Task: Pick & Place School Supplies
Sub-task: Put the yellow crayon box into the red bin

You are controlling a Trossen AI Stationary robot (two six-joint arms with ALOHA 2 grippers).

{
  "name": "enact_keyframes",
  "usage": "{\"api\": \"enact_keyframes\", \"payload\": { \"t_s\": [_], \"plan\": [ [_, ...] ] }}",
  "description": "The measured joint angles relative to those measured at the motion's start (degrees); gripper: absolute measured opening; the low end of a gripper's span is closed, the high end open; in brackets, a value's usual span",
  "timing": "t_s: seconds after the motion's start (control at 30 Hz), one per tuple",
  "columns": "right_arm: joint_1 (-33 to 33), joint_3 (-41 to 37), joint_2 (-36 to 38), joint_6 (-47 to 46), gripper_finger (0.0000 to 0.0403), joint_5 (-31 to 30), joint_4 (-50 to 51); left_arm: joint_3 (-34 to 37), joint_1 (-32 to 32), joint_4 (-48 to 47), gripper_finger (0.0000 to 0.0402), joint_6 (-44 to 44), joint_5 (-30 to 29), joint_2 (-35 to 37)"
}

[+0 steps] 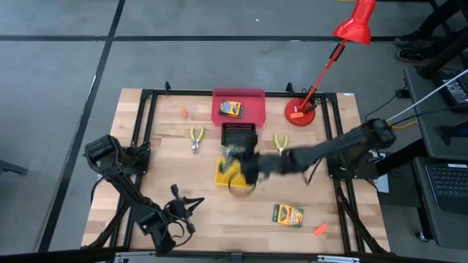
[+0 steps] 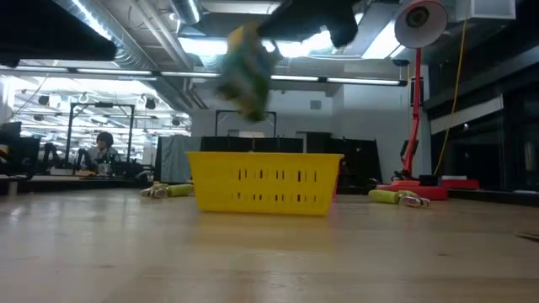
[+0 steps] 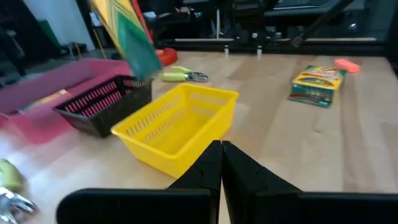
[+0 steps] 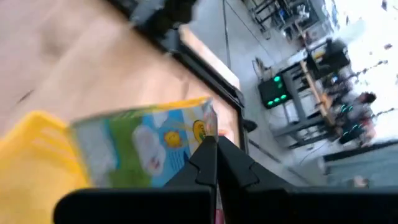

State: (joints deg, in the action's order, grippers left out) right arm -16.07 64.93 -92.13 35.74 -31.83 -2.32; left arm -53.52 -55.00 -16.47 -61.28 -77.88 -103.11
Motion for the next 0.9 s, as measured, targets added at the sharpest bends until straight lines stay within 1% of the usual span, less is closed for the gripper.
{"api": "enact_keyframes", "payload": {
  "t_s": [0.13, 0.2, 0.27, 0.37, 0.47, 0.63, 0.77, 0.9],
  "plan": [
    [8.65, 0.00, 9.00, -1.72, 0.0000, 7.63, 2.80, 0.00, 1.22, 0.00, 0.0003, 2.74, -0.64, 0.00],
    [13.24, 0.00, 12.30, -2.43, 0.0000, 11.39, 2.98, 0.00, 1.78, -0.08, 0.0003, 3.82, -0.96, 0.02],
    [18.22, 0.00, 14.59, -3.98, 0.0000, 14.82, 3.74, 0.00, 2.45, -0.08, 0.0003, 5.05, -1.58, 0.03],
    [26.20, 0.02, 15.61, -6.84, 0.0000, 19.11, 4.76, 0.00, 3.57, -0.06, 0.0003, 7.32, -2.01, 0.04],
    [33.49, -0.02, 14.89, -10.07, 0.0000, 23.57, 5.48, 0.00, 4.96, 0.00, 0.0003, 8.63, -2.33, 0.07],
    [42.02, -0.02, 11.36, -14.50, 0.0000, 28.06, 3.45, 0.00, 8.53, -0.03, 0.0003, 8.66, -2.57, 0.07],
    [45.80, -0.04, 6.21, -15.90, 0.0000, 28.70, 1.58, 0.00, 11.56, 0.01, 0.0003, 9.22, -1.65, 0.07],
    [47.18, 0.00, 0.27, -15.84, 0.0000, 27.68, -0.16, 0.00, 13.79, 0.20, 0.0003, 9.32, 0.10, 0.07]
  ]
}}
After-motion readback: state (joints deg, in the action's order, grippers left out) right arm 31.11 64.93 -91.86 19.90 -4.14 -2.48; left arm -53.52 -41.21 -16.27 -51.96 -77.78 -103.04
